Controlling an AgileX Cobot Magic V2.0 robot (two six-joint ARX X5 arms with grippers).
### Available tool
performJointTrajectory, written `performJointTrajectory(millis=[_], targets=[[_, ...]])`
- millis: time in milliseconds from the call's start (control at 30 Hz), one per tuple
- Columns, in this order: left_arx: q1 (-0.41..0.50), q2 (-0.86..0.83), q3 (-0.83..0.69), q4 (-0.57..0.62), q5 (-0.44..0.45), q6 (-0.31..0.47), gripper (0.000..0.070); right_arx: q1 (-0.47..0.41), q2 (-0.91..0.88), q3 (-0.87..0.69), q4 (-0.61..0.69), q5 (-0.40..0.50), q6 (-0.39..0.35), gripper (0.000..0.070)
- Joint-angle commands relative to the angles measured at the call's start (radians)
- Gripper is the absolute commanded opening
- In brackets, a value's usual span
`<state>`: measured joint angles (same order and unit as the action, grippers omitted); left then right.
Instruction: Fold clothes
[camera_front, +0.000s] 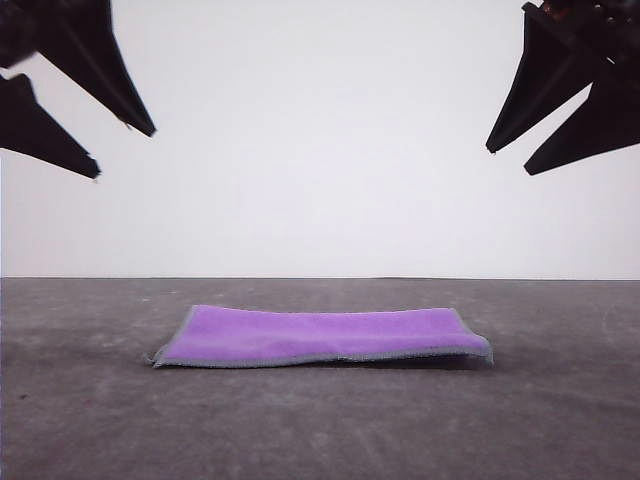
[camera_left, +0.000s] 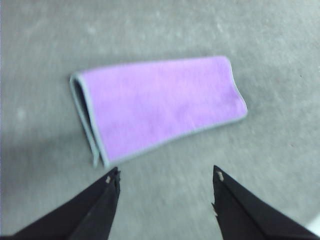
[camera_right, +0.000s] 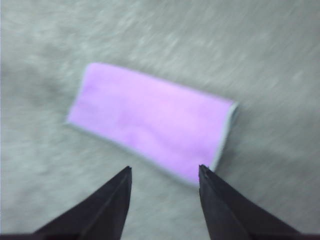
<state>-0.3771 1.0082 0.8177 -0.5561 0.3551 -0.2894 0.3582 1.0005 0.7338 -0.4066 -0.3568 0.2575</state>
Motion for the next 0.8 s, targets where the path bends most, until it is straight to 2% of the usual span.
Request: performJointTrajectory(millis=[0,200,333,467,567,767], targets=[[-0.002,-0.009,0.005,-0.018,0.004,-0.018,0.0353,-0.021,0.024,0.008,0.007,-0.039,0.07,0.0271],[-0.002,-0.053,0.005,-0.055,0.004,-0.018,0.0353,-0.153,0.158,0.041,0.01,-0.215,0.092,0.0274],[-0.002,-0.069,0.005,-0.055,0.004,-0.018,0.0353,-0.217,0.302,0.088,0.024,-0.312,0.047,0.0282],[-0.002,-0.075,0.005,-0.056,0.004,-0.018,0.0353,-0.237,0.455,0.153,0.062,-0.327,-0.003,0.0298],[-0.002,-0.075,0.005,-0.056,0.004,-0.018,0.0353,-0.237,0.557,0.206,0.083,-0.327,-0.03,0.0345],[-0.002,-0.075,0.005,-0.055,0.004,-0.018,0.0353,-0.236,0.725,0.313,0.099,-0.324,-0.081,0.0352]])
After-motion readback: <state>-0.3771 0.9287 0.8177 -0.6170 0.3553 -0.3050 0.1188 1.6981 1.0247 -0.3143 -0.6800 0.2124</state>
